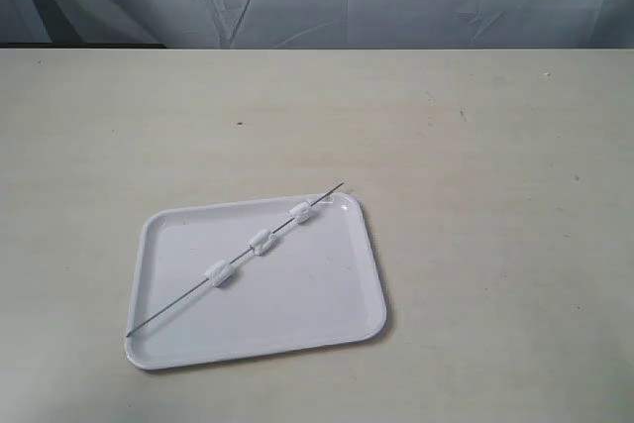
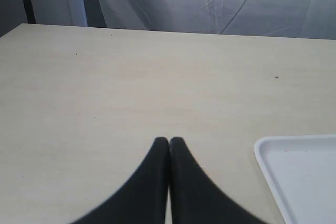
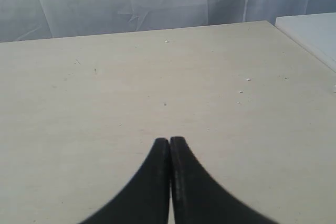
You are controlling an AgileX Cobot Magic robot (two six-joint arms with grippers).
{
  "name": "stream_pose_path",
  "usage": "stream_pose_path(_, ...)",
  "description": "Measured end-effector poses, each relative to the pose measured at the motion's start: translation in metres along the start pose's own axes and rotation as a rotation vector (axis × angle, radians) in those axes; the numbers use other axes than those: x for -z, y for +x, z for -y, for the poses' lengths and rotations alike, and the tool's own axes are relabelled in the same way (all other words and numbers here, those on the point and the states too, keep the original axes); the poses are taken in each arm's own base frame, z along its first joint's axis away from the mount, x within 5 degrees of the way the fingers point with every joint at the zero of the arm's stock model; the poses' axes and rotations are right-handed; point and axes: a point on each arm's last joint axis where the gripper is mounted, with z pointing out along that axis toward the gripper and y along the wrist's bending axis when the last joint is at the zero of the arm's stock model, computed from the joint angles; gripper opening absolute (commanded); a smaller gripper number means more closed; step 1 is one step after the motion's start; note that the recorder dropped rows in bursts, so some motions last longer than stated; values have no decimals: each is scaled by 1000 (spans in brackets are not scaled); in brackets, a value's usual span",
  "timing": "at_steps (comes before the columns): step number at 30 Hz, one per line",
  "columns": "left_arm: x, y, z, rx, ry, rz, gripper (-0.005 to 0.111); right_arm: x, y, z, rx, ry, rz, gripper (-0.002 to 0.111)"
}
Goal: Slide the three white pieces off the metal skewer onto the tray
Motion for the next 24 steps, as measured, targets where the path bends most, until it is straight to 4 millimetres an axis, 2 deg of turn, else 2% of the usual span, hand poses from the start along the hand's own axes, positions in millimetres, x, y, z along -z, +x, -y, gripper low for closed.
stream_pose_path(21,0,0,0,0,0,0,0,0,0,0,0,0,0,0)
stream_pose_path(24,0,-1,-1,-41,-16,8,0,0,-1,0,12,5,8,0)
